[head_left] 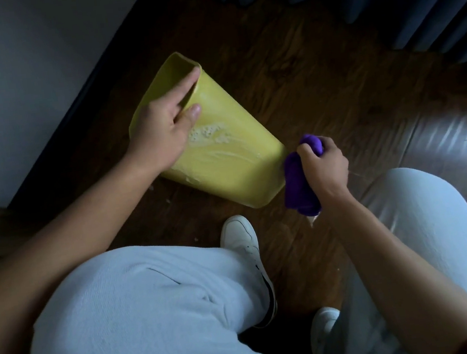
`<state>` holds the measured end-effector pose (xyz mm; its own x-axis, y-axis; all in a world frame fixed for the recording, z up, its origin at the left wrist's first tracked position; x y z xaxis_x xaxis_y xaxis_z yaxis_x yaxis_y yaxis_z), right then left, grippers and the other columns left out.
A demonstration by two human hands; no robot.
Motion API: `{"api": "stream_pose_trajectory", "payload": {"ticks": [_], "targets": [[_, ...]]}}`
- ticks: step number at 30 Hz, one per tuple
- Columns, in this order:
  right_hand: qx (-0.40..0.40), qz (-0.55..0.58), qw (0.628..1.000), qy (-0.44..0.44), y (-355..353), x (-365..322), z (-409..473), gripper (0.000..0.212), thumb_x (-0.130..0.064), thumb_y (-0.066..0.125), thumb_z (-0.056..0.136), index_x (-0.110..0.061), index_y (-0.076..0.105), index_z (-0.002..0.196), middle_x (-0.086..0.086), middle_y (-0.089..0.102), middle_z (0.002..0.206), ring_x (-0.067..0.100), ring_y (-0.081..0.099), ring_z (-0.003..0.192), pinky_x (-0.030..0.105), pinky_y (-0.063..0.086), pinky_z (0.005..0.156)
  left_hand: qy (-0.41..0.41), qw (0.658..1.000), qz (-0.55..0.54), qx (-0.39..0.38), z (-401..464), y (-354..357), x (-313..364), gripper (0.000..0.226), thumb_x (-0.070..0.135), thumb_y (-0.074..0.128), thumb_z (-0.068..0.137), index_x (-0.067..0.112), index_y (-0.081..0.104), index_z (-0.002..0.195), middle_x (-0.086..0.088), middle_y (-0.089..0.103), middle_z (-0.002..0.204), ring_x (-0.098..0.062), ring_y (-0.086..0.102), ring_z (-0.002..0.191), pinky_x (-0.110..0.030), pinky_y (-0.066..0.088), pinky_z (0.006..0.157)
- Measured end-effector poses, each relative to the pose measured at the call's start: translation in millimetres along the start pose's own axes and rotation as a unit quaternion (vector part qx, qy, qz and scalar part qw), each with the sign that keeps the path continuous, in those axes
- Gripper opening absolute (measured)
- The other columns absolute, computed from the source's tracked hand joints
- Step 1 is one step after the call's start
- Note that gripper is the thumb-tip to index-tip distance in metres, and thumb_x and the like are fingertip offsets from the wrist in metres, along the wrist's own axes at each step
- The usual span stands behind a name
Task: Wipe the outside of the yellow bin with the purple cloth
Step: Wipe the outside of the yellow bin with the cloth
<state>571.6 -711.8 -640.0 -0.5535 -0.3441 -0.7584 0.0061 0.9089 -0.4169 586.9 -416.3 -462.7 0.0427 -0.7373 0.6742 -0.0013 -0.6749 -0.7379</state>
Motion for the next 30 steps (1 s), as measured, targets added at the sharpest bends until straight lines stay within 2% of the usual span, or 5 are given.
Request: {"api": "stream_pose_trajectory", "payload": {"ticks": [2, 6, 16, 22, 30], "targets": [[-0.001, 0.004, 1.000, 0.001, 1, 1, 1, 0.041, -0.041, 0.059, 0.095, -0.033, 0.054, 0.136, -0.001, 0.064, 0.111, 0.024, 0.067, 0.099, 0.053, 0.061, 0.089, -0.041, 0.999, -0.014, 0.010, 8, -3, -4, 0.053, 0.031, 0.056, 0.106, 0.048, 0.039, 0.153, 0.001, 0.078, 0.093, -0.041, 0.073, 0.088, -0.058, 0.062, 0.076], [0.000, 0.004, 1.000, -0.001, 1, 1, 2, 0.043, -0.041, 0.059, 0.096, -0.033, 0.053, 0.138, -0.001, 0.065, 0.112, 0.024, 0.067, 0.098, 0.052, 0.061, 0.087, -0.068, 0.992, -0.055, 0.092, 14, -21, -10, 0.044, 0.032, 0.062, 0.102, 0.037, 0.056, 0.145, 0.009, 0.077, 0.110, -0.003, 0.073, 0.099, -0.035, 0.062, 0.089], [0.037, 0.008, 0.999, -0.031, -5, -5, -3, 0.044, -0.040, 0.059, 0.095, -0.036, 0.054, 0.138, -0.004, 0.066, 0.113, 0.023, 0.067, 0.098, 0.052, 0.061, 0.087, -0.023, 0.995, 0.086, 0.038, -1, -23, -31, 0.065, 0.031, 0.047, 0.110, 0.061, 0.014, 0.156, -0.003, 0.065, 0.105, -0.026, 0.068, 0.080, -0.040, 0.060, 0.061], [0.028, 0.016, 0.998, -0.059, 1, -11, -4, 0.044, -0.038, 0.060, 0.095, -0.036, 0.053, 0.139, -0.009, 0.063, 0.109, 0.018, 0.066, 0.096, 0.045, 0.062, 0.081, 0.017, 0.995, 0.054, 0.082, -3, -22, -22, 0.053, 0.024, 0.055, 0.107, 0.040, 0.039, 0.154, 0.010, 0.058, 0.122, 0.019, 0.058, 0.084, -0.002, 0.047, 0.061], [0.013, 0.036, 0.996, -0.081, 1, -16, -5, 0.046, -0.034, 0.063, 0.096, -0.036, 0.053, 0.141, -0.016, 0.061, 0.106, 0.016, 0.066, 0.096, 0.040, 0.062, 0.076, 0.026, 0.989, 0.139, 0.047, -13, -18, -29, 0.069, 0.038, 0.057, 0.104, 0.052, 0.018, 0.159, -0.006, 0.070, 0.099, -0.029, 0.069, 0.066, -0.043, 0.061, 0.052]]}}
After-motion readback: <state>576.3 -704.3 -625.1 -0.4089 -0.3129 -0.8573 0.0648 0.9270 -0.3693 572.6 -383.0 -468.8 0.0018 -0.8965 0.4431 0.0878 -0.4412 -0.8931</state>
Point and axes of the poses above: each hand's wrist, its own z-axis towards the middle knuckle, its own y-axis out of the palm, x = y × z, the point moved 10 cm from there along z, towards the middle knuckle
